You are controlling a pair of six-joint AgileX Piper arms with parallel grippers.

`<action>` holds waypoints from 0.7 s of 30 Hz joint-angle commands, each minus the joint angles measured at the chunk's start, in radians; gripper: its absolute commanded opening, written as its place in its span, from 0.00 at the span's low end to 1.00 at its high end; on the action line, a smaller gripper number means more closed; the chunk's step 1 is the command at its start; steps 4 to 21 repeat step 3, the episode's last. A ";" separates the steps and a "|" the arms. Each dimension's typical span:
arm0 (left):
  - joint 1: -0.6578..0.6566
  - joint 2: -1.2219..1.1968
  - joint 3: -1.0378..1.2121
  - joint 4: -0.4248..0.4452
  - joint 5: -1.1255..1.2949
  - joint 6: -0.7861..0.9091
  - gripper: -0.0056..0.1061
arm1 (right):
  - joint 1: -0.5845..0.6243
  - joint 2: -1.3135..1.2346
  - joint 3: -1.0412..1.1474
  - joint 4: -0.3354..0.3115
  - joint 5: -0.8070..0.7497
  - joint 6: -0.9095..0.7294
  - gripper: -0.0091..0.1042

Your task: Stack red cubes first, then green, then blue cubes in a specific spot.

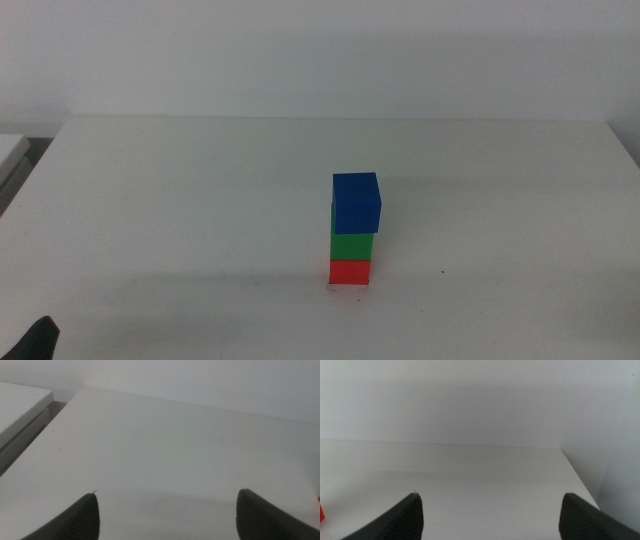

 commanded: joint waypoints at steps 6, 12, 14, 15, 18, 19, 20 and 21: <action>0.000 -0.004 0.000 0.008 -0.015 -0.002 0.89 | -0.005 -0.004 0.003 -0.008 -0.008 -0.011 0.83; 0.000 -0.004 0.000 0.008 -0.015 -0.002 0.89 | -0.005 -0.004 0.003 -0.008 -0.008 -0.011 0.83; 0.000 -0.004 0.000 0.008 -0.015 -0.002 0.89 | -0.005 -0.004 0.003 -0.008 -0.008 -0.011 0.83; 0.000 -0.004 0.000 0.008 -0.015 -0.002 0.89 | -0.005 -0.004 0.003 -0.008 -0.008 -0.011 0.83; 0.000 -0.004 0.000 0.008 -0.015 -0.002 0.89 | -0.005 -0.004 0.003 -0.008 -0.008 -0.011 0.83; 0.000 -0.004 0.000 0.008 -0.015 -0.002 0.89 | -0.005 -0.004 0.003 -0.008 -0.008 -0.011 0.83; 0.000 -0.004 0.000 0.008 -0.015 -0.002 0.89 | -0.005 -0.004 0.003 -0.008 -0.008 -0.011 0.83; 0.000 -0.004 0.000 0.008 -0.015 -0.002 0.89 | -0.005 -0.004 0.003 -0.008 -0.008 -0.011 0.83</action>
